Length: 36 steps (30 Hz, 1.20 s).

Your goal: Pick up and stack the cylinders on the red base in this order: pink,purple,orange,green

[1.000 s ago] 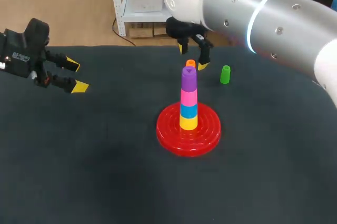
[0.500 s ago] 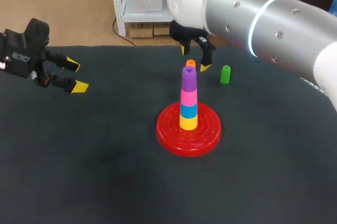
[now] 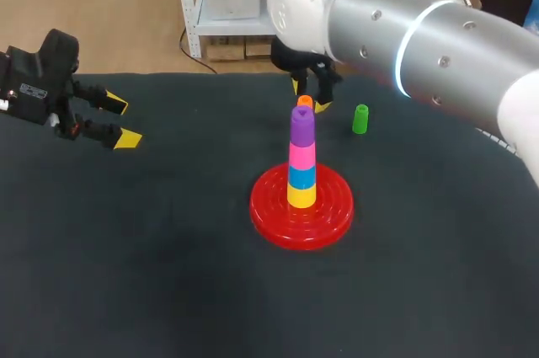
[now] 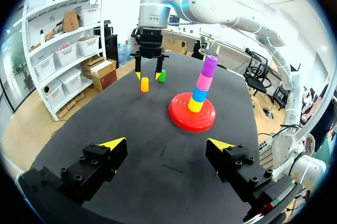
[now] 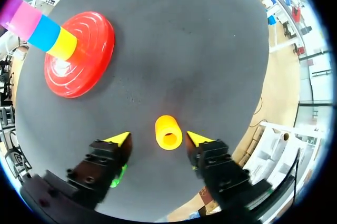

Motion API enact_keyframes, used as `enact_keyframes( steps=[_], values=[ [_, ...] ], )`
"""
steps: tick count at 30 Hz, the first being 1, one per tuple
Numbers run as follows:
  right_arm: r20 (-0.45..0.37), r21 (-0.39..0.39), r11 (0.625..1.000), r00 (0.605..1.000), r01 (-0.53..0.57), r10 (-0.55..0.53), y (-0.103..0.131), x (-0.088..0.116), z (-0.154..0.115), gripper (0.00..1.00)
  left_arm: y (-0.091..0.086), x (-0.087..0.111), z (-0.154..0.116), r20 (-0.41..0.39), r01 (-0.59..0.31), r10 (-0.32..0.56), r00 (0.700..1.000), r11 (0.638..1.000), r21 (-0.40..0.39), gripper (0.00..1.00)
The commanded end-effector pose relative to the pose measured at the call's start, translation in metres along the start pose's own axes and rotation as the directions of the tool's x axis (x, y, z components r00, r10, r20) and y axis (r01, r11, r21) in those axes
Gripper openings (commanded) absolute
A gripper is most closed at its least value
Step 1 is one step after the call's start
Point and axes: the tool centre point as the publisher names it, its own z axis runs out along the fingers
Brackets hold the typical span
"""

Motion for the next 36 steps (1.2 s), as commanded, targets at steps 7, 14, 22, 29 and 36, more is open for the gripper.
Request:
enact_keyframes(
  steps=[7,14,22,29,36],
  values=[
    [0.003,-0.227,0.974,1.0,-0.001,0.001,-0.0089,0.0018,0.0054,0.27,0.0005,0.0015,0.0001,0.003,-0.003,0.003,1.0,1.0,0.0,1.0],
    [0.003,-0.222,0.975,1.0,-0.003,0.004,-0.0124,0.0013,0.0076,0.33,0.0005,0.0015,0.0001,0.003,-0.003,0.003,1.0,1.0,0.0,1.0],
    [-0.002,-0.22,0.975,1.0,0.002,-0.002,-0.0179,-0.0021,0.0031,1.0,0.0005,0.0015,0.0001,0.003,-0.003,0.003,1.0,1.0,0.0,1.0],
    [-0.006,-0.217,0.976,1.0,-0.006,0.005,-0.0174,-0.0036,0.0038,1.0,0.0005,0.0015,0.0001,0.003,-0.003,0.003,1.0,1.0,0.0,1.0],
    [-0.004,-0.209,0.978,1.0,-0.022,0.022,-0.0157,-0.0046,0.0076,0.42,0.0005,0.0015,0.0001,0.003,-0.003,0.003,1.0,1.0,0.0,1.0]
  ],
)
